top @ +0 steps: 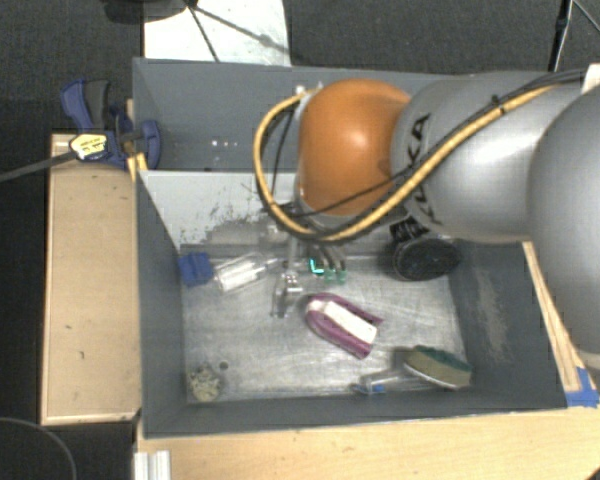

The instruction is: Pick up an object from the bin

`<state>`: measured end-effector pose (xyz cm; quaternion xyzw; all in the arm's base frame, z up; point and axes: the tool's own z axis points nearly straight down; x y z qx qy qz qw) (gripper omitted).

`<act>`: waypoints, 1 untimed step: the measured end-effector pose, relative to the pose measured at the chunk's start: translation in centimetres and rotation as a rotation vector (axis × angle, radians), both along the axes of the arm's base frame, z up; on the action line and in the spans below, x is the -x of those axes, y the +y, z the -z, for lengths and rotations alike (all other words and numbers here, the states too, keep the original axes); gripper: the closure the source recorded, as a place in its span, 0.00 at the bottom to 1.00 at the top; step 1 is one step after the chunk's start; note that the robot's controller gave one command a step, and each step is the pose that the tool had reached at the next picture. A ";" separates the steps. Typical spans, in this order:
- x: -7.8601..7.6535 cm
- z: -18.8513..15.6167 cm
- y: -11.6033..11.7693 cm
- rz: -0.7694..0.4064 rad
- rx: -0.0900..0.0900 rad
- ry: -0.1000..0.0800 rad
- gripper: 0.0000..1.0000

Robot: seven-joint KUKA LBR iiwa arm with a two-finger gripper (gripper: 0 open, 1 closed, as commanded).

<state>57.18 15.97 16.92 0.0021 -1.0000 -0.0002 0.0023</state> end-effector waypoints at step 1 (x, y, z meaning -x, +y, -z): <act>0.1 5.8 -8.0 0.062 0.005 -0.001 0.00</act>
Offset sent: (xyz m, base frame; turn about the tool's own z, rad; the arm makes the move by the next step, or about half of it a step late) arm -0.0008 -0.0739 -0.0550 0.0534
